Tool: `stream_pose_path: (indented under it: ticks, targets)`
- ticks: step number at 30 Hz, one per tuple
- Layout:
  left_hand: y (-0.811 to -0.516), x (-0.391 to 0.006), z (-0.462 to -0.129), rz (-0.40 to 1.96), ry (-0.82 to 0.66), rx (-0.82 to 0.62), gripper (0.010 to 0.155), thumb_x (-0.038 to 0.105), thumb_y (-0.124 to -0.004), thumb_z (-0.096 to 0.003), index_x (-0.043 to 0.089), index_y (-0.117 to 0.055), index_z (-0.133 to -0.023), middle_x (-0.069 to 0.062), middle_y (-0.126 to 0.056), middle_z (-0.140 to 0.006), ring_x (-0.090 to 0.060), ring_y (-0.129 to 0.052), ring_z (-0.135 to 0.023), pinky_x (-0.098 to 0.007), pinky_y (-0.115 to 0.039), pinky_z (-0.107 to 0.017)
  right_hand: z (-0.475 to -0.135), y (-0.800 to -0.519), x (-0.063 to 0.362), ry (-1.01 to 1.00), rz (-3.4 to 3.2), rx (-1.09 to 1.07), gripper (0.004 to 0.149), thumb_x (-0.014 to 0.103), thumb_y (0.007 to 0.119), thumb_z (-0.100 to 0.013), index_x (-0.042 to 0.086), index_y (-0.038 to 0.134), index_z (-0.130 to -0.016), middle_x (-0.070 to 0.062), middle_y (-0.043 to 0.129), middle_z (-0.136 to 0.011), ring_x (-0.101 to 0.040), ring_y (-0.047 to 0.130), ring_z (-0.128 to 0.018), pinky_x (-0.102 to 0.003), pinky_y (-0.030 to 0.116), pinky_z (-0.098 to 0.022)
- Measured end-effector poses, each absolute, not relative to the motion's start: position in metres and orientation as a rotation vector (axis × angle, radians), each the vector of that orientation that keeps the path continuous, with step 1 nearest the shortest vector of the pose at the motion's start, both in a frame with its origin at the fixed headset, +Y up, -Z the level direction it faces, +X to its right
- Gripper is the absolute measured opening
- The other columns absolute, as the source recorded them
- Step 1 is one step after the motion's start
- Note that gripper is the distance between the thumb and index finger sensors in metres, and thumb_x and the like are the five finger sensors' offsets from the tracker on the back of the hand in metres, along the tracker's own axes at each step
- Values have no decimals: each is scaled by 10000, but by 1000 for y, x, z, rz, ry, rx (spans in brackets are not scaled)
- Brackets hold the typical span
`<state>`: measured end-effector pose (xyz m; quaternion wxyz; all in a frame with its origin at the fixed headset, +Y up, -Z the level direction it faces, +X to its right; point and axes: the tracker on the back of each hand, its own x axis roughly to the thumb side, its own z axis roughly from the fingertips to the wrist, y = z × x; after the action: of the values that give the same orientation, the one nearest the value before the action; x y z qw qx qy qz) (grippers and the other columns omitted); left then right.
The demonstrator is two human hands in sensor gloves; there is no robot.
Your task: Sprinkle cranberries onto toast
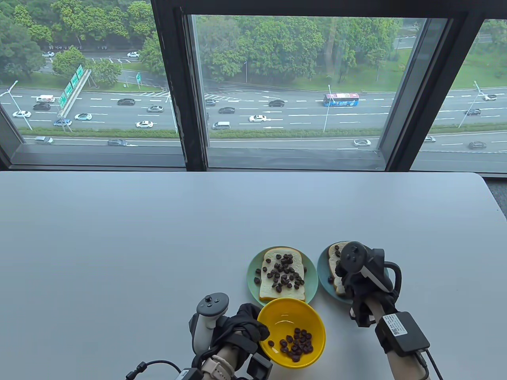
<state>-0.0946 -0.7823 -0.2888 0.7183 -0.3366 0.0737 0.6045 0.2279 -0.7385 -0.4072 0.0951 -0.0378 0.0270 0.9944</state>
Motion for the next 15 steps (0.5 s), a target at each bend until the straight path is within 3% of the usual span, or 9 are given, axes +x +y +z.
stream_pose_path:
  ticks: [5,15]
  targets:
    - [-782,-95,-287,1338,170,-734,596,168,-773,-397,173,-458,-902,-216,-633,-701,-382,-791,-387,-365,-971,-117,-404,-733,227,72,2946,-105,386,250,816,-318,346,799,-692,13,825,-784,-160,985,-543,-161,955,-298]
    - [-776,-105,-289,1309,177,-677,595,167,-775,-395,175,-463,-902,-216,-634,-700,-383,-790,-386,-368,-968,-115,-396,-720,227,48,2914,-84,405,305,779,-339,312,785,-744,-33,819,-798,-185,990,-504,-187,944,-257]
